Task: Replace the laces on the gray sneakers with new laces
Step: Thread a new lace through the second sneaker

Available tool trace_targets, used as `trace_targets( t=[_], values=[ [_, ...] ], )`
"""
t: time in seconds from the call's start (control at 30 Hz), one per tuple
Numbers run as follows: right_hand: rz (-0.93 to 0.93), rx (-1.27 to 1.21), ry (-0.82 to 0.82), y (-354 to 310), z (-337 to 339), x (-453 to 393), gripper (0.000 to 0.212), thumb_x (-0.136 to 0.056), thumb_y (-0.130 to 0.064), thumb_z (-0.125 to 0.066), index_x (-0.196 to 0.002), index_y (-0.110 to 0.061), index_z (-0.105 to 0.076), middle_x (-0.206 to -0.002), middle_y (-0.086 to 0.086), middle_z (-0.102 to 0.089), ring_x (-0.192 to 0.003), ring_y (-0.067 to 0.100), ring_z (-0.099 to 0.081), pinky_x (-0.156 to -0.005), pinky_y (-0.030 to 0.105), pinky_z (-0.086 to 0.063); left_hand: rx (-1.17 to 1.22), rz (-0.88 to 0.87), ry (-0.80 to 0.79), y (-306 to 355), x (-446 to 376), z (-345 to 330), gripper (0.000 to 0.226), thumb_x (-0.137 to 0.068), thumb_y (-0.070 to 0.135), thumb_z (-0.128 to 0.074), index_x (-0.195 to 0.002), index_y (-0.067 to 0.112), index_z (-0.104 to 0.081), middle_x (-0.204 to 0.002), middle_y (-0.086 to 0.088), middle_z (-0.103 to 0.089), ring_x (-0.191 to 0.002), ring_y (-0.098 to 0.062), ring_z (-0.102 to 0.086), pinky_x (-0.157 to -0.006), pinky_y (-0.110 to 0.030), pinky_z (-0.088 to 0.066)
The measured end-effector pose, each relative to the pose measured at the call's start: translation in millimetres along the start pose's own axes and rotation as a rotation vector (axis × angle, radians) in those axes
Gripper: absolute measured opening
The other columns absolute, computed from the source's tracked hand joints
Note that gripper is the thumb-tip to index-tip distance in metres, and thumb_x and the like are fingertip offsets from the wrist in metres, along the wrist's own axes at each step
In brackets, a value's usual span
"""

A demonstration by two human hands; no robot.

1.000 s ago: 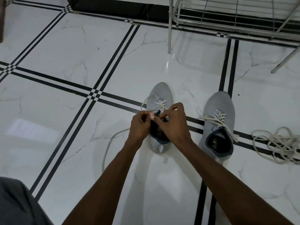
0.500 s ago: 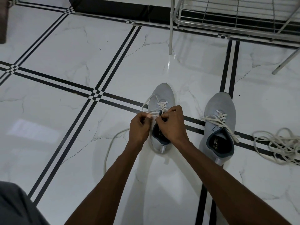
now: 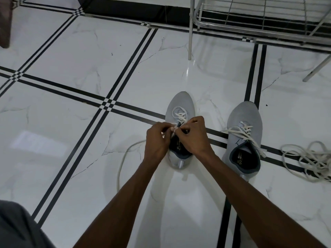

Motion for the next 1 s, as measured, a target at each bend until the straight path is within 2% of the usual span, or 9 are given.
trace_targets(
  t=[0.13, 0.2, 0.33, 0.4, 0.53, 0.67, 0.83, 0.9, 1.0],
  values=[
    [-0.01, 0.018, -0.002, 1.3, 2.9, 0.5, 0.021, -0.089, -0.027, -0.068, -0.077, -0.011, -0.073, -0.103, 0.009, -0.053, -0.103, 0.006, -0.038, -0.079, 0.012, -0.031, -0.103, 0.34, 0.152, -38.3, 3.5, 31.1, 0.016, -0.097, 0.013, -0.062, -0.1, 0.008, -0.077, -0.092, 0.0, -0.074, -0.085, -0.015, -0.066, -0.081, -0.019, -0.048],
    [0.005, 0.027, -0.004, -0.8, 3.3, 1.6, 0.022, -0.089, -0.025, -0.068, -0.072, -0.013, -0.071, -0.097, 0.008, -0.054, -0.108, 0.01, -0.042, -0.08, 0.013, -0.032, -0.199, 0.42, 0.15, -56.1, 7.3, 44.1, 0.015, -0.096, 0.018, -0.065, -0.101, 0.011, -0.077, -0.098, -0.001, -0.075, -0.096, -0.02, -0.068, -0.093, -0.032, -0.05],
    [0.016, 0.026, -0.008, -2.0, 3.5, -0.5, 0.021, -0.09, -0.027, -0.068, -0.082, -0.009, -0.075, -0.104, 0.006, -0.049, -0.105, 0.009, -0.044, -0.082, 0.016, -0.036, -0.051, 0.04, 0.102, -15.9, 3.8, 29.1, 0.015, -0.097, 0.021, -0.068, -0.111, 0.019, -0.071, -0.113, 0.011, -0.067, -0.109, -0.005, -0.054, -0.099, -0.019, -0.041],
    [0.02, 0.028, -0.005, -1.5, 2.8, -1.2, 0.024, -0.09, -0.033, -0.068, -0.088, -0.01, -0.077, -0.107, 0.008, -0.05, -0.102, 0.007, -0.042, -0.084, 0.018, -0.04, -0.014, -0.008, -0.024, -0.4, -0.8, 9.9, 0.018, -0.098, 0.023, -0.066, -0.114, 0.018, -0.074, -0.112, 0.007, -0.072, -0.105, -0.008, -0.06, -0.096, -0.026, -0.048],
    [0.034, 0.036, 0.0, -2.1, 5.1, 0.8, 0.02, -0.09, -0.027, -0.068, -0.089, -0.01, -0.078, -0.11, 0.01, -0.05, -0.11, 0.011, -0.043, -0.09, 0.021, -0.043, -0.139, 0.167, 0.09, -17.7, 1.1, 16.3, 0.016, -0.097, 0.008, -0.061, -0.097, 0.009, -0.077, -0.093, -0.006, -0.076, -0.084, -0.02, -0.067, -0.08, -0.029, -0.049],
    [0.023, 0.011, -0.002, -3.4, 6.6, 3.0, 0.018, -0.09, -0.026, -0.068, -0.089, -0.01, -0.078, -0.111, 0.007, -0.044, -0.107, 0.008, -0.043, -0.085, 0.014, -0.037, -0.2, 0.447, 0.059, -57.0, 10.7, 37.4, 0.016, -0.096, 0.015, -0.066, -0.103, 0.006, -0.078, -0.098, -0.009, -0.077, -0.087, -0.021, -0.068, -0.087, -0.031, -0.052],
    [0.013, 0.022, -0.008, -3.6, 6.0, 2.3, 0.021, -0.089, -0.032, -0.069, -0.09, -0.012, -0.078, -0.11, 0.007, -0.045, -0.101, 0.007, -0.042, -0.081, 0.012, -0.034, -0.013, 0.047, -0.014, -10.9, -3.2, 15.9, 0.022, -0.095, 0.034, -0.071, -0.111, 0.019, -0.074, -0.108, 0.013, -0.07, -0.1, 0.0, -0.058, -0.087, -0.014, -0.044],
    [0.018, 0.009, -0.007, -3.2, 6.2, 2.1, 0.022, -0.089, -0.033, -0.07, -0.091, -0.013, -0.078, -0.11, 0.007, -0.044, -0.102, 0.008, -0.044, -0.083, 0.014, -0.036, 0.002, 0.033, -0.086, -5.9, -3.5, 4.8, 0.015, -0.097, 0.028, -0.069, -0.103, 0.019, -0.078, -0.099, 0.008, -0.075, -0.09, -0.001, -0.064, -0.081, -0.016, -0.049],
    [0.018, 0.019, -0.001, -1.8, 6.9, 3.2, 0.018, -0.087, -0.027, -0.07, -0.091, -0.012, -0.078, -0.11, 0.007, -0.045, -0.107, 0.01, -0.045, -0.089, 0.019, -0.043, -0.062, 0.201, 0.006, -29.5, 5.0, 16.2, 0.015, -0.097, 0.017, -0.065, -0.098, 0.011, -0.08, -0.089, -0.002, -0.076, -0.077, -0.012, -0.065, -0.074, -0.028, -0.052]
  ],
)
Point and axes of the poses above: each hand's wrist, its own x-axis away from the middle knuckle, its own z-axis out of the back of the hand, y = z × x, the point moved 6 cm from there along -x, towards the middle knuckle
